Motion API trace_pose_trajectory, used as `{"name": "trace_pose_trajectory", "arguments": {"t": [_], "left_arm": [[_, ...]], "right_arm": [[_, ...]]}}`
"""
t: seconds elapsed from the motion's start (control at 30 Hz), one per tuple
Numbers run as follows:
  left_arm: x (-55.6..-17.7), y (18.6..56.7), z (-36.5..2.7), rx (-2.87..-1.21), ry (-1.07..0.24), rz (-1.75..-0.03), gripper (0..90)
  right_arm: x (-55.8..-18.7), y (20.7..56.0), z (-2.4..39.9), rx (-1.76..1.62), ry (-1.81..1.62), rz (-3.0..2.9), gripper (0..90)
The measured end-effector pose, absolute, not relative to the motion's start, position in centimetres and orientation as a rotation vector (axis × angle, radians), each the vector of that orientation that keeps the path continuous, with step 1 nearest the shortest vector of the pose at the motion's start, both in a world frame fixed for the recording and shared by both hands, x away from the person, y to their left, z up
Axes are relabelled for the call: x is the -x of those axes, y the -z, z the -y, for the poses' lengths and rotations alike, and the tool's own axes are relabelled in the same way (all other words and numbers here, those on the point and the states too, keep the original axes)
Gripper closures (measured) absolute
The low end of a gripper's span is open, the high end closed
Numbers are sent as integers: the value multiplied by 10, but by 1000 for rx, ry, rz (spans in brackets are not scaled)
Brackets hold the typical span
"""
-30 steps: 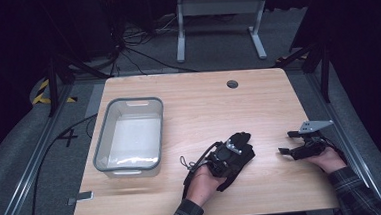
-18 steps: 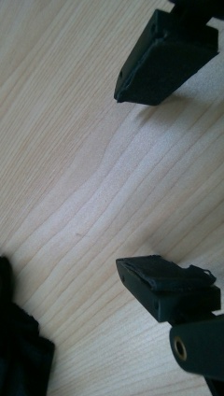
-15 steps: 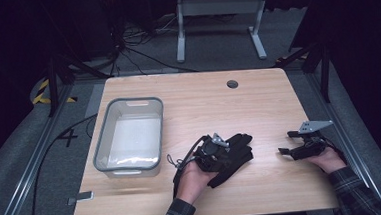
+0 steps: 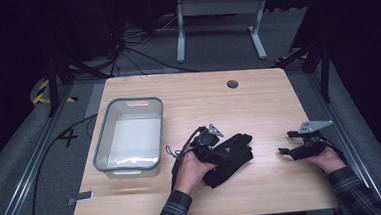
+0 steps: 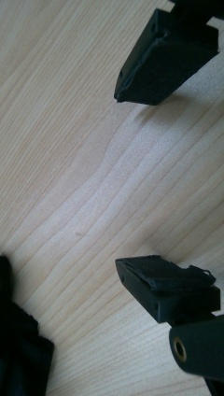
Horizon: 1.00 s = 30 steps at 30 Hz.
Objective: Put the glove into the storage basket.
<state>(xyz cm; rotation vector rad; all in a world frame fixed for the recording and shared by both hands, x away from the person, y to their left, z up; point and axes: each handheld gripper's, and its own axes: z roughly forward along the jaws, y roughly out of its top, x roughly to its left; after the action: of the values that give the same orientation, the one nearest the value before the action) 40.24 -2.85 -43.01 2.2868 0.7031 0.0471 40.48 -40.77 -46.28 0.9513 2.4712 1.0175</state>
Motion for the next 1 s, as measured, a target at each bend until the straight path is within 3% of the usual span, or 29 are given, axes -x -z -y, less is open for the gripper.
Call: {"name": "trace_pose_trajectory", "arguments": {"t": [0.27,0.73,0.97,1.0], "left_arm": [[-406,441,36,-2314,-32,-685,161],[-408,455,41,-2364,33,-667,155],[-407,454,40,-2360,79,-620,327],[-408,454,39,-2352,151,-588,477]], "right_arm": [[-405,463,408,-949,-1018,-2473,165],[-405,463,407,-948,-1018,-2474,164],[-405,463,407,-947,-1018,-2474,164],[-405,463,407,-948,-1018,-2474,164]]}}
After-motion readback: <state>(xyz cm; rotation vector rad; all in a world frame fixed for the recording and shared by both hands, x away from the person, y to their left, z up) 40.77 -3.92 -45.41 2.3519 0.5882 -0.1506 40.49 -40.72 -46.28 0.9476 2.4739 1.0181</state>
